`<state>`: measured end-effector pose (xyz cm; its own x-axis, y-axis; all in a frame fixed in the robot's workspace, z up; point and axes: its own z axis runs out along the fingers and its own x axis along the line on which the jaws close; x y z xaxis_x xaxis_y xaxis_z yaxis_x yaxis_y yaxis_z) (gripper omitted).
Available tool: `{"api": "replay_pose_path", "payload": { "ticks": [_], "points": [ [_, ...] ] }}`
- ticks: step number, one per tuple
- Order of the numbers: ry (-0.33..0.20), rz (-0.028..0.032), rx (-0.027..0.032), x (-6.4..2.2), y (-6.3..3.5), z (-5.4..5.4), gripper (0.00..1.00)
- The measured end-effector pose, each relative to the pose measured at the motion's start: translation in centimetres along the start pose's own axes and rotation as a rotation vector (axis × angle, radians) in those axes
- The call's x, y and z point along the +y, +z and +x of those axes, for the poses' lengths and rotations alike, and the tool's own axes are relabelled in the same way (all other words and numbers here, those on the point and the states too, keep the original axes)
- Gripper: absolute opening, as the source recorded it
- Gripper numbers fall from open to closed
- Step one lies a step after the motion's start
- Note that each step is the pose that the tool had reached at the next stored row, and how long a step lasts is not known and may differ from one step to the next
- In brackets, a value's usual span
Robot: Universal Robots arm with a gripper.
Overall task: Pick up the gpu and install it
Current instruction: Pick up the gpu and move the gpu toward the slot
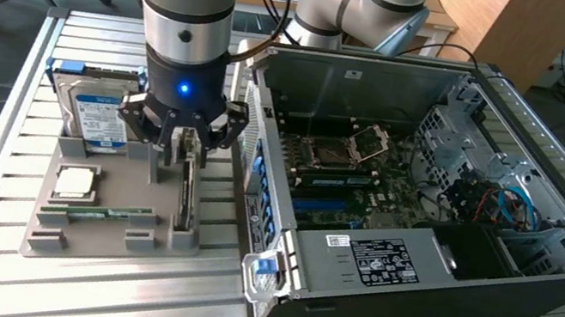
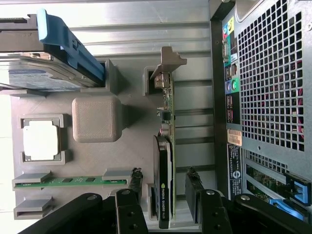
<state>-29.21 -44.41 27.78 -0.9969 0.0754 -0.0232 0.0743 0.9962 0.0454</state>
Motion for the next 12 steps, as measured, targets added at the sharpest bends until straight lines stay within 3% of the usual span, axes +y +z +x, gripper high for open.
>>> {"api": "replay_pose_path", "payload": {
  "ticks": [12],
  "points": [
    [0.0,-0.0001,-0.0001,-0.03,0.58,0.01,0.49]
  ]
}}
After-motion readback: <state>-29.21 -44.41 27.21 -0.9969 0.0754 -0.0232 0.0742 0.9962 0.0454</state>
